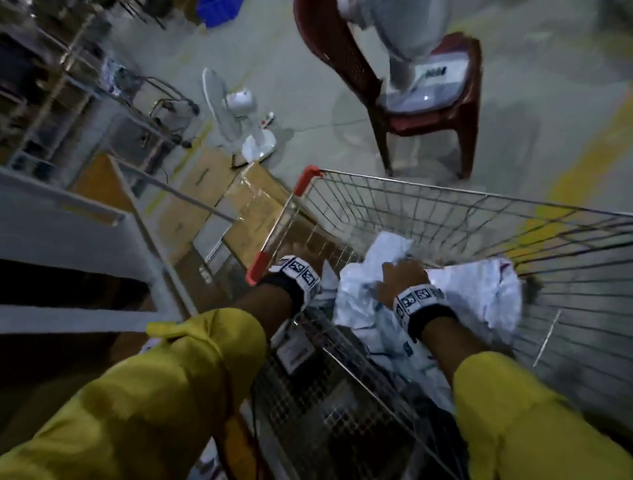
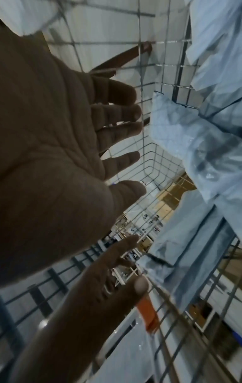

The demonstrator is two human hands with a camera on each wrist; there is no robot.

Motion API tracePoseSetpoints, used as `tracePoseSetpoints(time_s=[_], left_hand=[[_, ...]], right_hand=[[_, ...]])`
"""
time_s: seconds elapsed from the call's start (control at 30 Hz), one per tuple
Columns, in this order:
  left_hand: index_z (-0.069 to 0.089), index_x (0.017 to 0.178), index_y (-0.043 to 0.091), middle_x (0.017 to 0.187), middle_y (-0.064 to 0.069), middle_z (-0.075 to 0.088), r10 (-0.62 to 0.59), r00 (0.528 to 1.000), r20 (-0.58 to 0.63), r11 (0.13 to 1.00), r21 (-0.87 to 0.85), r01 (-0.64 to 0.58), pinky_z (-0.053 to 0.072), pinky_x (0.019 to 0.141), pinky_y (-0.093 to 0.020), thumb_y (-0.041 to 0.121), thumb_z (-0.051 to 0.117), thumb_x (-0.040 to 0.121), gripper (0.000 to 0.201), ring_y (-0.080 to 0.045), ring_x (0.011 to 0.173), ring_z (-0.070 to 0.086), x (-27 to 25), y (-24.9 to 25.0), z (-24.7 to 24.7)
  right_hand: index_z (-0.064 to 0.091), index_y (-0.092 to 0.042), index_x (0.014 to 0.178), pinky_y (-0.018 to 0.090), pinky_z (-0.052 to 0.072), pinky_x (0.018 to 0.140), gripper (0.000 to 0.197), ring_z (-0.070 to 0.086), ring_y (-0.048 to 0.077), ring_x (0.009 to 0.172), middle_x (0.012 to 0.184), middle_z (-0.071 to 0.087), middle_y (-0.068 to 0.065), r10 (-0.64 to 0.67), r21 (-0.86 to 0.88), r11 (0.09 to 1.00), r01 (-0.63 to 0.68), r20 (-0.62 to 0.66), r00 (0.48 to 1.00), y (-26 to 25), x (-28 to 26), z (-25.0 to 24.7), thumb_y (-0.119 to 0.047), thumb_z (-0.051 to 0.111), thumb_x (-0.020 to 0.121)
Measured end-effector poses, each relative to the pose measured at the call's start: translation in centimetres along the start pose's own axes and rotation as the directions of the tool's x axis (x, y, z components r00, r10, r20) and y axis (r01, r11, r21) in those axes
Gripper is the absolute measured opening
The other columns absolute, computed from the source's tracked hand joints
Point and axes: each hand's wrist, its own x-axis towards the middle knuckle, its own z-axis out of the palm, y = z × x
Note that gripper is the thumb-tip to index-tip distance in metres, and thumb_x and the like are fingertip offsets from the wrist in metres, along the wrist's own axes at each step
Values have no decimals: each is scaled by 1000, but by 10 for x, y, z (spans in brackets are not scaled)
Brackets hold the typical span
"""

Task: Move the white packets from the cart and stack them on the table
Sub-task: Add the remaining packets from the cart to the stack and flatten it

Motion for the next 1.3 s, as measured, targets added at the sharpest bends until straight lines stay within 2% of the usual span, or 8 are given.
tracePoseSetpoints(time_s=[0.1,0.23,0.33,0.53,0.63,0.77,0.97,1.3], left_hand=[[53,140,8,147,-18,48,57,994,97,988,137,-70,41,109,-48,33,58,97,49,-36,134,47,52,13,6],[40,151,8,159,-20,31,77,983,165,959,257,-119,32,112,-56,24,46,103,51,-39,144,32,29,38,-18],[32,154,9,164,-20,18,95,981,170,938,315,-146,15,116,-61,24,43,106,51,-37,150,19,8,48,-27],[26,154,-2,158,-27,26,112,955,273,908,362,-210,42,103,-52,21,53,101,64,-44,141,35,35,44,-14],[32,153,6,162,-18,23,137,934,331,871,410,-273,41,105,-51,18,57,99,61,-41,143,33,45,46,-9],[32,153,8,157,-14,35,92,952,291,882,420,-214,40,108,-44,17,57,99,61,-34,141,39,57,41,1],[16,158,5,149,-22,44,-18,975,220,961,275,-44,46,101,-45,26,68,93,85,-39,135,46,65,31,13],[41,151,17,153,-12,44,-13,990,139,989,148,-8,45,108,-45,43,64,92,68,-33,135,48,35,23,3]], right_hand=[[47,-16,137,47,45,98,55,52,40,118,134,49,21,-41,-84,996,41,-1,999,-2,33,27,-47,55,92],[5,-42,157,59,28,112,80,19,46,145,164,-1,21,-155,-190,966,173,105,982,-8,61,67,-49,53,93],[8,-51,153,65,11,116,71,-8,44,150,165,-18,14,-166,-184,959,214,246,955,-4,74,92,-52,48,94],[45,-38,140,76,15,110,72,-3,44,150,161,11,9,-14,-93,995,37,240,971,12,69,108,-78,47,81],[53,-24,136,74,28,106,71,8,40,148,153,21,11,67,-16,998,-65,174,982,19,67,104,-63,69,79],[35,-16,141,59,49,96,86,20,41,142,145,24,18,206,16,978,-209,107,973,39,61,102,-27,84,71],[1,-35,157,52,30,117,96,14,51,147,162,-20,21,240,214,935,-283,207,948,71,38,99,-29,63,84],[32,-38,152,58,29,111,76,20,42,140,156,27,16,272,251,918,-307,163,948,63,0,46,-64,50,83]])
